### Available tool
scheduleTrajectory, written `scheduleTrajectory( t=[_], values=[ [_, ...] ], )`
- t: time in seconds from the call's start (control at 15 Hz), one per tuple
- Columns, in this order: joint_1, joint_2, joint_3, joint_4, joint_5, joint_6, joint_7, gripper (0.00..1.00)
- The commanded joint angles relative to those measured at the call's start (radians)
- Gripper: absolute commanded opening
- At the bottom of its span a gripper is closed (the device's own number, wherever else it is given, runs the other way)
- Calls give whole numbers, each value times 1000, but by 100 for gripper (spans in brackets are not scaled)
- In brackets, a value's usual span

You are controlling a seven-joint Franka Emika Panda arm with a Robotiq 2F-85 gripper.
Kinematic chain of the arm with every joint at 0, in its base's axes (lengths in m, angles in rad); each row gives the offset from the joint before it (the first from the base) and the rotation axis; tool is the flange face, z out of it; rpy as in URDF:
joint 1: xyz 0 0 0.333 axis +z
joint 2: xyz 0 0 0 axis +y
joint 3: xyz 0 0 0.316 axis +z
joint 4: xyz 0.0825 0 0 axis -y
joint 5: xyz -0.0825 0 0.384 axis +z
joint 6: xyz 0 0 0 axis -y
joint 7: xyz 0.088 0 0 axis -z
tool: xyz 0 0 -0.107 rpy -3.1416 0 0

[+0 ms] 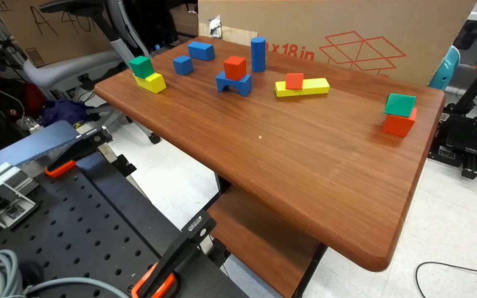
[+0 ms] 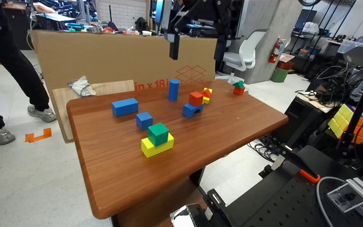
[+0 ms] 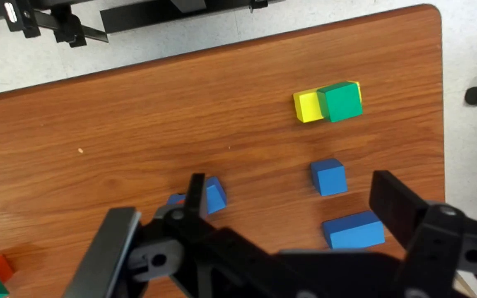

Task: Put the middle blue block on the green block

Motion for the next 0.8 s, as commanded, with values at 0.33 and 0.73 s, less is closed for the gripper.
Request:
scheduleTrajectory(
  t=[0.33, 0.73],
  values=[
    [74, 220, -39, 135, -107, 95, 37, 100],
    [149, 355, -61, 224, -127, 108, 57, 100]
  ],
)
